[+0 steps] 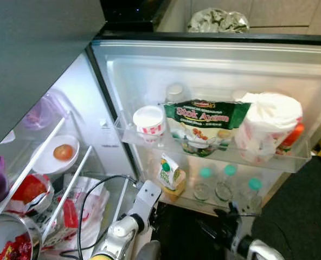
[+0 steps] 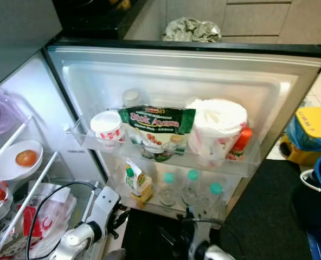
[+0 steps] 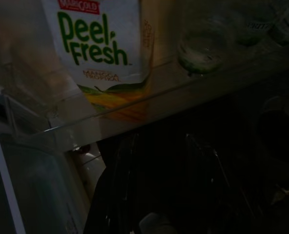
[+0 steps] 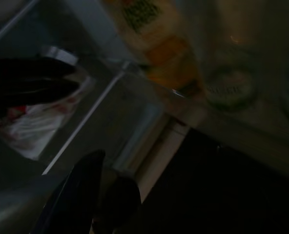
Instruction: Restocking fridge
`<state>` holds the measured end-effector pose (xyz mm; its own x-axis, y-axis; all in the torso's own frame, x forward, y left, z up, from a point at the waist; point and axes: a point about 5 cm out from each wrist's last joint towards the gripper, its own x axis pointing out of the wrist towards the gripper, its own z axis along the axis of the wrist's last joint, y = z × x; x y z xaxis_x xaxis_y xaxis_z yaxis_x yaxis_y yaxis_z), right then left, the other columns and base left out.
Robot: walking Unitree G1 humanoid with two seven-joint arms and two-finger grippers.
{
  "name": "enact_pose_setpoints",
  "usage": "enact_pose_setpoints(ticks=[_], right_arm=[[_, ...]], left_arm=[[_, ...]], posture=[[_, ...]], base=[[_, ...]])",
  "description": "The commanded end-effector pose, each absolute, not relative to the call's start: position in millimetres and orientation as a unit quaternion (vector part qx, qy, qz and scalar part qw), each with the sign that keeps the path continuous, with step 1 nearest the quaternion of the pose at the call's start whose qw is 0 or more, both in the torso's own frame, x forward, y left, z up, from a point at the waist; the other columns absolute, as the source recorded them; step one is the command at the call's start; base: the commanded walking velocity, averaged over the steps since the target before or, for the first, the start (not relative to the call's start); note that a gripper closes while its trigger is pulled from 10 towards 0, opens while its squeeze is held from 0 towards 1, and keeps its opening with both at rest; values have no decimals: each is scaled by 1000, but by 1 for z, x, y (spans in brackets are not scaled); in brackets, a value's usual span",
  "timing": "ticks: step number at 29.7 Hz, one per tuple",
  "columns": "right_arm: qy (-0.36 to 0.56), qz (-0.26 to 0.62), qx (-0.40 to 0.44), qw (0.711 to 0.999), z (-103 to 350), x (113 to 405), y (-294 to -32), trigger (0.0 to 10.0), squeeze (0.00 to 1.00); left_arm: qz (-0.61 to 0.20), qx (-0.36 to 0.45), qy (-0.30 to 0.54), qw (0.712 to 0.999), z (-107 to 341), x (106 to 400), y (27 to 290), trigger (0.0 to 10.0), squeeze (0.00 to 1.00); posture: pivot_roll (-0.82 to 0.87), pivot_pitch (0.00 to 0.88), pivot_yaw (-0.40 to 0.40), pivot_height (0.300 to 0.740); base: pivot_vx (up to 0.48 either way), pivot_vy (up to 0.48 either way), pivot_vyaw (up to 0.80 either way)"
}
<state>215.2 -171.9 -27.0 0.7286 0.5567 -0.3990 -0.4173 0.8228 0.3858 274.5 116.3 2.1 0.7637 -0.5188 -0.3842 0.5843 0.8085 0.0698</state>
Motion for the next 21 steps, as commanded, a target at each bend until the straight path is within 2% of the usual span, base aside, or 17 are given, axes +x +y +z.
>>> enact_pose_setpoints(ticks=[1, 5, 9, 12, 21], right_arm=[[260, 255, 174, 915, -29, 205, -176, 10000, 0], [272, 227, 173, 919, -34, 195, -186, 10000, 0], [289, 194, 111, 931, -45, 186, -191, 10000, 0], [329, 151, 69, 930, -57, 181, -194, 10000, 0], [383, 44, 9, 923, -68, 178, -217, 10000, 0]], left_arm=[[-289, 90, 194, 933, -8, 265, 119, 10000, 0], [-271, 80, 203, 937, -13, 261, 126, 10000, 0], [-242, 68, 233, 939, -25, 251, 136, 10000, 0], [-208, 66, 279, 935, -41, 236, 145, 10000, 0], [-165, 49, 303, 937, -54, 215, 153, 10000, 0]], posture=[[-119, 107, 85, 611], [-126, 92, 81, 611], [-134, 68, 74, 611], [-138, 53, 50, 611], [-93, 30, -28, 611]], base=[[0, 0, 0], [0, 0, 0], [0, 0, 0], [0, 0, 0], [0, 0, 0]])
